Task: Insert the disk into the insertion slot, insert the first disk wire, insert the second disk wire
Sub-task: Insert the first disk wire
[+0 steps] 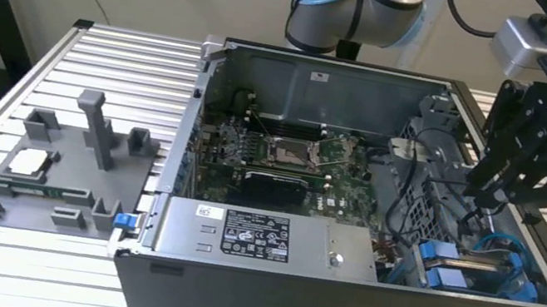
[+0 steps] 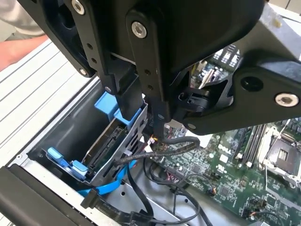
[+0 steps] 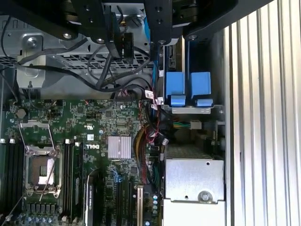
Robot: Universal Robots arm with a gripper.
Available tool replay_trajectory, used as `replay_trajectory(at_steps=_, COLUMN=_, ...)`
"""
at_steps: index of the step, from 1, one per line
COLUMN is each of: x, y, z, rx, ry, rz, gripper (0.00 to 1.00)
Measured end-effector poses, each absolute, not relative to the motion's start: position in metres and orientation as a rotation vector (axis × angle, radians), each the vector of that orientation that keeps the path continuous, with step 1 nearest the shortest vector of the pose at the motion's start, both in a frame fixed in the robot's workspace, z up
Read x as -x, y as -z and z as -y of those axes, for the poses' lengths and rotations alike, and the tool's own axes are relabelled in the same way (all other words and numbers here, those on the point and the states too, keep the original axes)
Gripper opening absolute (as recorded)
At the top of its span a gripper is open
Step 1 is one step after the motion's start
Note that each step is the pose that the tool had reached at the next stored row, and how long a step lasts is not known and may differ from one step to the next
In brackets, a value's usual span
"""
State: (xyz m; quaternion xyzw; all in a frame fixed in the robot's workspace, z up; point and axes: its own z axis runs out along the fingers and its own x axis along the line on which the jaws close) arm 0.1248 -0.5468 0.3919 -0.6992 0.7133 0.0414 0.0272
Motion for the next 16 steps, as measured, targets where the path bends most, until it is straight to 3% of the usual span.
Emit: replay_trajectory(at_steps=16, x=-0.1248, y=-0.3904, z=0.5453, rx=2.152, ry=-0.129, rz=-2.195, gripper=1.0)
